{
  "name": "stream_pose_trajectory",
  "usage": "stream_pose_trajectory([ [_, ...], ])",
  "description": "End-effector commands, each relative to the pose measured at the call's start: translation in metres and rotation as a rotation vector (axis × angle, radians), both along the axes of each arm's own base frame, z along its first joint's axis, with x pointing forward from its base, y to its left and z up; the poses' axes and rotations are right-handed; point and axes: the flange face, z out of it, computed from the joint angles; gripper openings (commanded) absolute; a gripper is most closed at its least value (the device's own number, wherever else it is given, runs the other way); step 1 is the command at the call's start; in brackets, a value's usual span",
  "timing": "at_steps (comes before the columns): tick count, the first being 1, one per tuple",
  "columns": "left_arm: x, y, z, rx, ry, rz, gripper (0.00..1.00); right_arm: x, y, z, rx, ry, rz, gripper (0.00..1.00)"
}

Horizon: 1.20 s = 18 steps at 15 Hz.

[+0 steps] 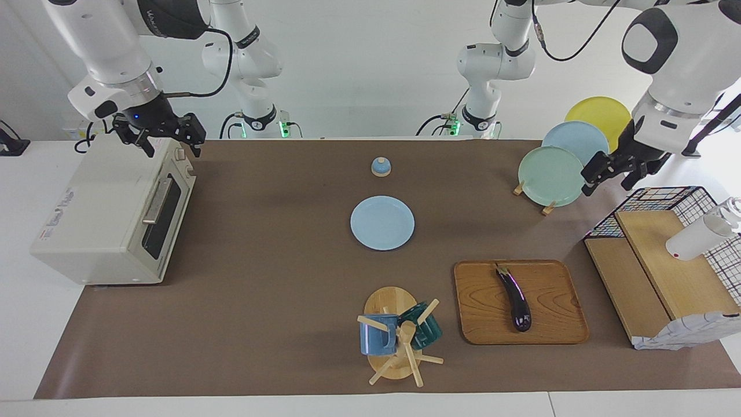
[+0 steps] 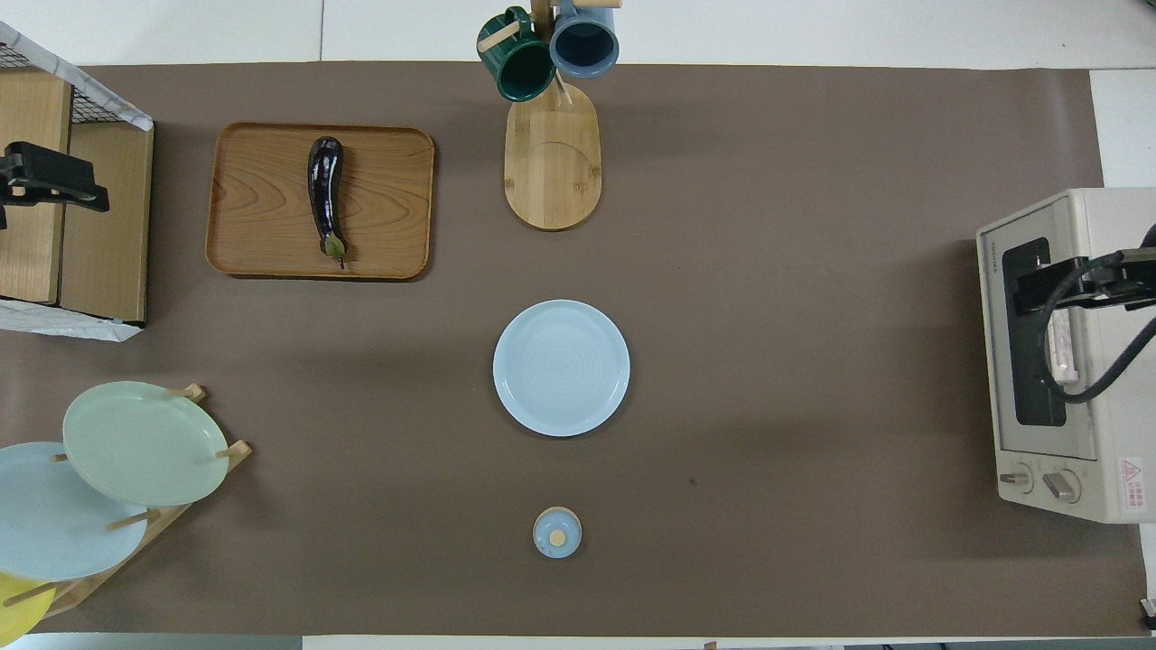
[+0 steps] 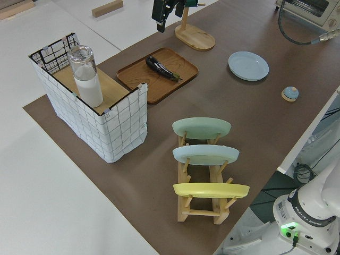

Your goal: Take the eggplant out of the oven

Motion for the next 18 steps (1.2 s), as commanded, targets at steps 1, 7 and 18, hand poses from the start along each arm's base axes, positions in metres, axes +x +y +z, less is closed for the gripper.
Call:
stream_pose_trajectory([
  [1,-0.031,-0.002,0.009,0.014,0.054,-0.023,1.00,0.003,0.001,0.007,0.071,-0.040,-0.031,1.00],
  [7,-0.065,-0.020,-0.009,0.008,0.125,-0.078,1.00,0.001,0.004,0.011,0.067,-0.047,-0.028,1.00],
  [18,-0.057,-0.026,0.000,0.012,0.119,-0.077,1.00,0.003,0.009,0.013,0.060,-0.048,-0.020,1.00],
])
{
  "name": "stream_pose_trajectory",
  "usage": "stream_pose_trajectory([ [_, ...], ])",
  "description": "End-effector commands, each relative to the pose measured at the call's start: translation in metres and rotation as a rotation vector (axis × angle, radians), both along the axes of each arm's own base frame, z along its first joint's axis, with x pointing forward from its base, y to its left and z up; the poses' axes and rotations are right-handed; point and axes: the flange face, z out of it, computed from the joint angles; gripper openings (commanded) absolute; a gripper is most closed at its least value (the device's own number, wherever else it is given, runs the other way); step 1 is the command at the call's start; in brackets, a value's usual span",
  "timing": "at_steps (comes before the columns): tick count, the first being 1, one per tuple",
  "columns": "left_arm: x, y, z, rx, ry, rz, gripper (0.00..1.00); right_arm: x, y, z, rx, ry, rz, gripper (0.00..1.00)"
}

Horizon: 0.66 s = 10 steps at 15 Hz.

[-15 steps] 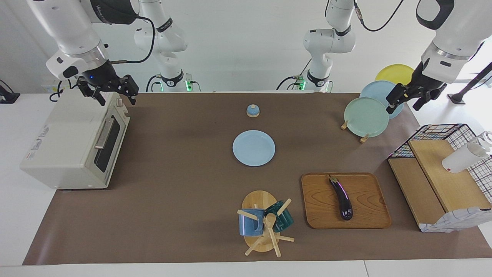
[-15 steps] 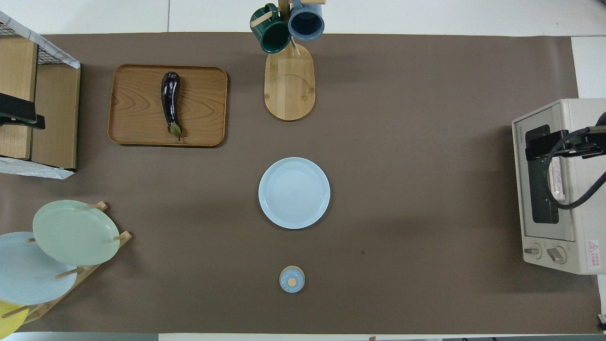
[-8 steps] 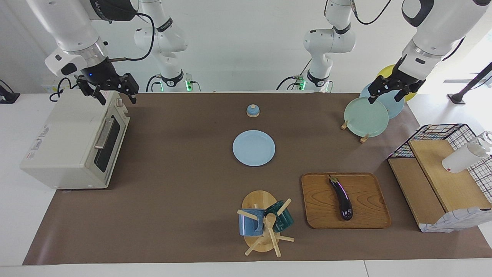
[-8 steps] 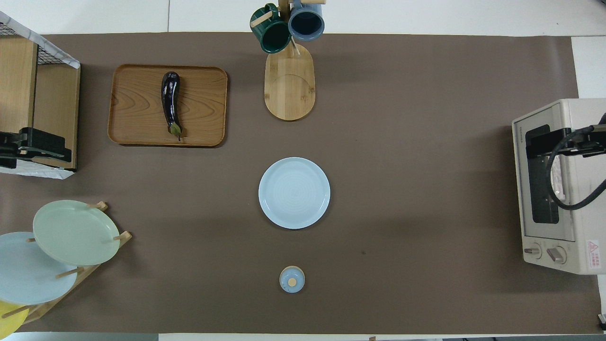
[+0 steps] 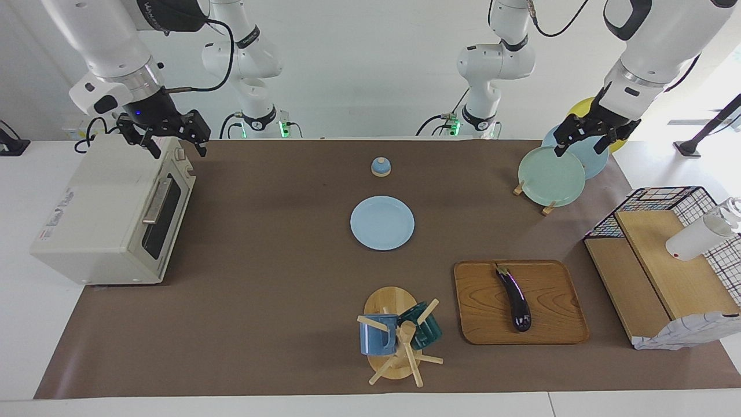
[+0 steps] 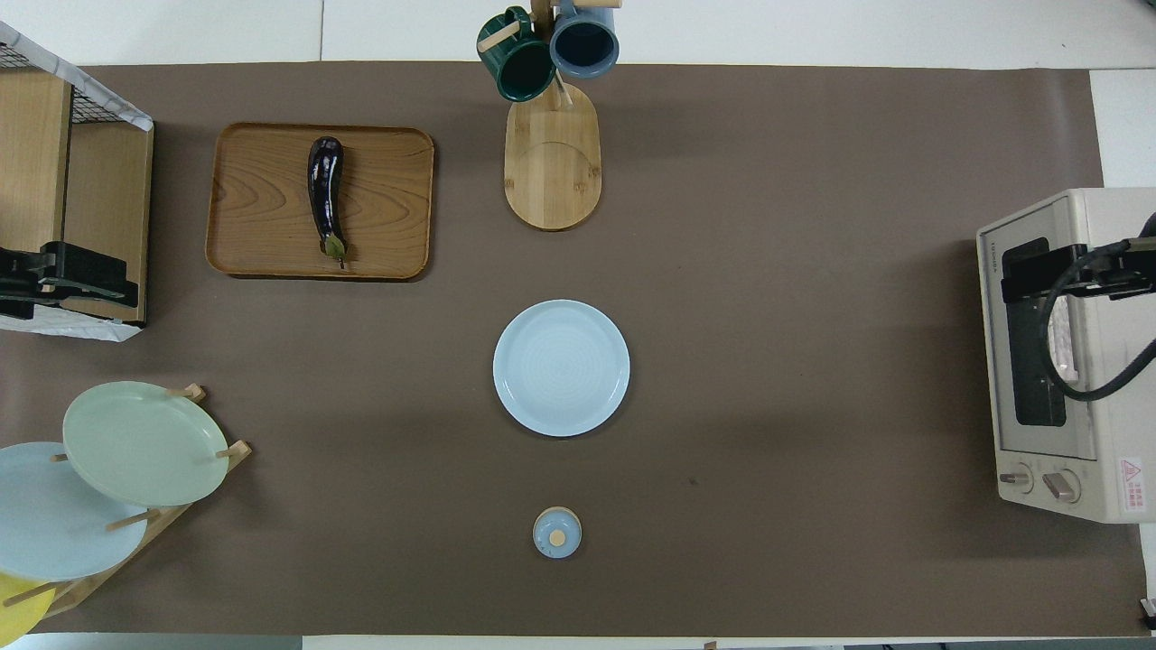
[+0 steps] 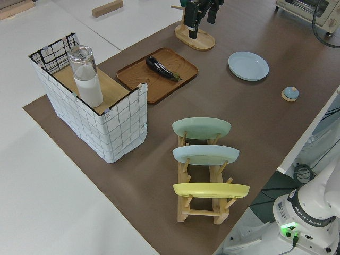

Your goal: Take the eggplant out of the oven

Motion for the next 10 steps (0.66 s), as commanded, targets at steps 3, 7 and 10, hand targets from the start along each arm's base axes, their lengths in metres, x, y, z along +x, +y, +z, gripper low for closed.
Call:
stream_pose_trajectory([
  [3,-0.0057,-0.0003,0.0063,0.017,0.002,-0.018,1.00,0.0006,0.0019,0.0048,0.012,-0.012,-0.008,1.00],
  [7,-0.0067,-0.0004,0.0072,0.015,0.001,-0.017,1.00,0.0006,0.0019,0.0048,0.012,-0.012,-0.010,1.00],
  [10,-0.0071,-0.0020,0.0047,0.016,0.004,-0.015,1.00,0.0011,0.0010,0.0040,0.013,-0.011,-0.010,1.00],
])
